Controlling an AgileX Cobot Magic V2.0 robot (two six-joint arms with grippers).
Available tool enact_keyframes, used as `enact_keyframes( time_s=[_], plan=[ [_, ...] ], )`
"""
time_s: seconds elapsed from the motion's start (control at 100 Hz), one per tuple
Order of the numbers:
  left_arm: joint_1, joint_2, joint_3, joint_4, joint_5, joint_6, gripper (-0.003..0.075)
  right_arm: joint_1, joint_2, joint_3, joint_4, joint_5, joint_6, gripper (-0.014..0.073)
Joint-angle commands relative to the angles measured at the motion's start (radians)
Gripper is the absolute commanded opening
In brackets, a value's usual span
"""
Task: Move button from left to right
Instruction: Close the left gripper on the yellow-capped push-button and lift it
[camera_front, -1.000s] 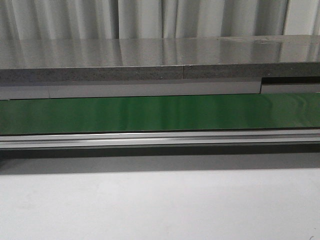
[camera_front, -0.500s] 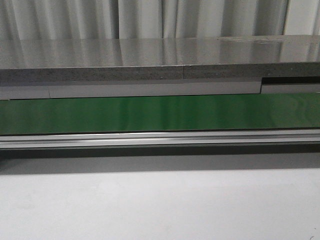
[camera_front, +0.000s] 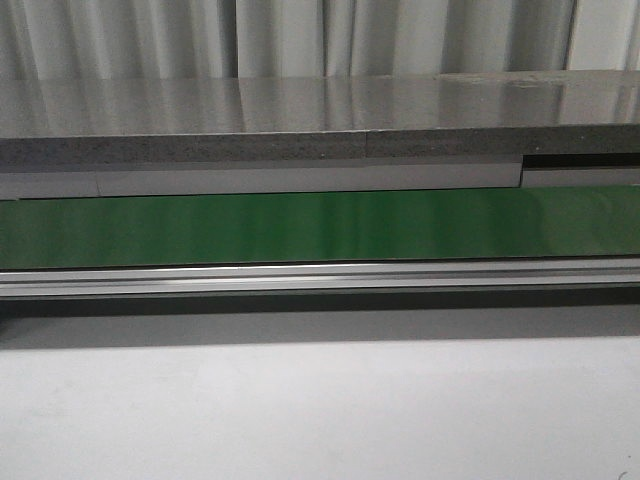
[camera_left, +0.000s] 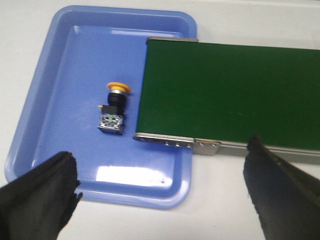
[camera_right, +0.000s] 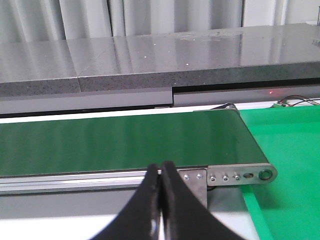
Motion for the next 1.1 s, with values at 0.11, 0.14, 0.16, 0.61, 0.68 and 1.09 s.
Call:
enact_keyframes(
  time_s=[0.11, 0.14, 0.16, 0.61, 0.68, 1.09],
  plan=[
    [0.141, 0.186, -0.157, -0.145, -0.045, 0.134, 0.0651, 0.003, -0.018, -0.017, -0.006, -0.082, 0.000, -0.0067],
    [0.163, 0.218, -0.182, -0.170, -0.043, 0.157, 0.0651, 0.003, -0.018, -0.017, -0.006, -0.082, 0.000, -0.0067],
    [0.180, 0.243, -0.196, -0.188, -0.043, 0.170, 0.0651, 0.003, -0.018, -0.017, -0.006, -0.082, 0.000, -0.0067],
    [0.337, 0.683, -0.300, -0.324, -0.009, 0.233, 0.0651, 0.003, -0.018, -0.017, -0.006, -0.082, 0.000, -0.0067],
    [0.337, 0.710, -0.300, -0.321, -0.023, 0.233, 0.0651, 0.003, -0.018, -0.017, -0.006, -0.082, 0.000, -0.0067],
    [0.361, 0.740, -0.300, -0.322, -0.113, 0.233, 0.0651, 0.003, -0.018, -0.017, -0.006, -0.082, 0.000, -0.0067]
  ],
)
